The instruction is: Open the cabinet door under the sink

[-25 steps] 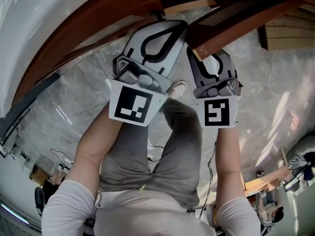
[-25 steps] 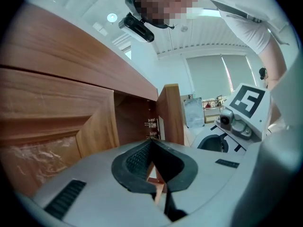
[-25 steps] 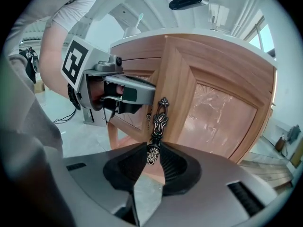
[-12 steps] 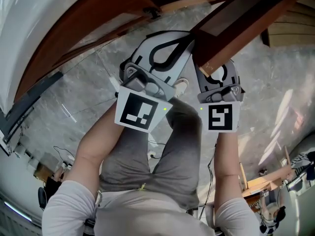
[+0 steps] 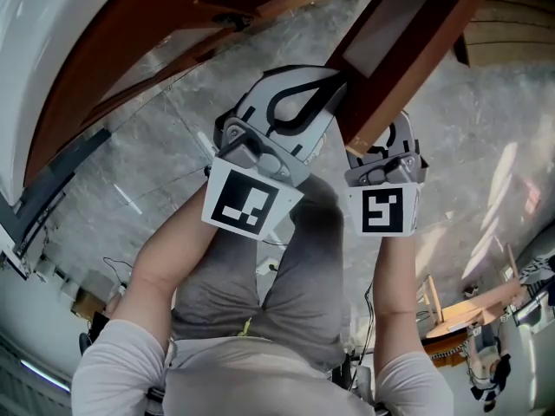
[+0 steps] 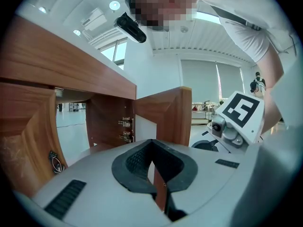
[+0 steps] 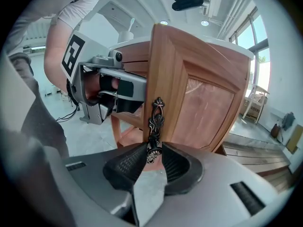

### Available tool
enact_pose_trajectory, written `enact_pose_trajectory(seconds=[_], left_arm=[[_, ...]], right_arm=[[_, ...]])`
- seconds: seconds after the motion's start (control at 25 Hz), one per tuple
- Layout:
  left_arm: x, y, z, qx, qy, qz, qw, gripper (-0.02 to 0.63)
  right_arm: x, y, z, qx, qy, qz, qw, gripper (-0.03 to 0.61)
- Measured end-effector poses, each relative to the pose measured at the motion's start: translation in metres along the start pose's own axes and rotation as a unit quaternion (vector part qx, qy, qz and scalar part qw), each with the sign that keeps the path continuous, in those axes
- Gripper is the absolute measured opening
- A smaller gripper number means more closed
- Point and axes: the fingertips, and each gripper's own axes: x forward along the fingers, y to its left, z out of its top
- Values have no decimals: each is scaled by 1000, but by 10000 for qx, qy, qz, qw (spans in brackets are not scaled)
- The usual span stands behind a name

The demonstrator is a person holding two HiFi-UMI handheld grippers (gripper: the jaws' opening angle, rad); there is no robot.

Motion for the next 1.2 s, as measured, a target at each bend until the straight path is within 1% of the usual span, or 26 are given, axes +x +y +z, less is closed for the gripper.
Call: enact_pose_trajectory(seconds=[0.16,0.28,0.44,0.56,0.72,0.88,1.0,1.2], left_arm=[[7,-16,3,-31,60,42,10000,5],[14,-31,6,-20,86,-63,9999,5],[26,-49,9,118,138,-289,9994,5],[35,-62,13,267,119,-386,9988,5],[54,-84,21,425,124,-525,9976,5],[70,-105,33,504,-16,-638,9967,5],[79,-112,34,487,41,-792,9957,6],[93,-121,36,564,34,-863,9947,6]], right_arm=[[-16,-5,-13,104,111,-158,9998,97],[-30,-10,-22,281,122,-364,9989,101],[-50,-20,-35,528,222,-632,9964,101],[-69,-28,-41,708,261,-771,9942,99],[-95,-43,-52,796,331,-974,9915,87],[-116,-47,-61,901,385,-994,9902,87],[-121,-45,-65,1000,350,-1017,9892,87],[-127,-40,-74,1102,358,-1014,9881,87]])
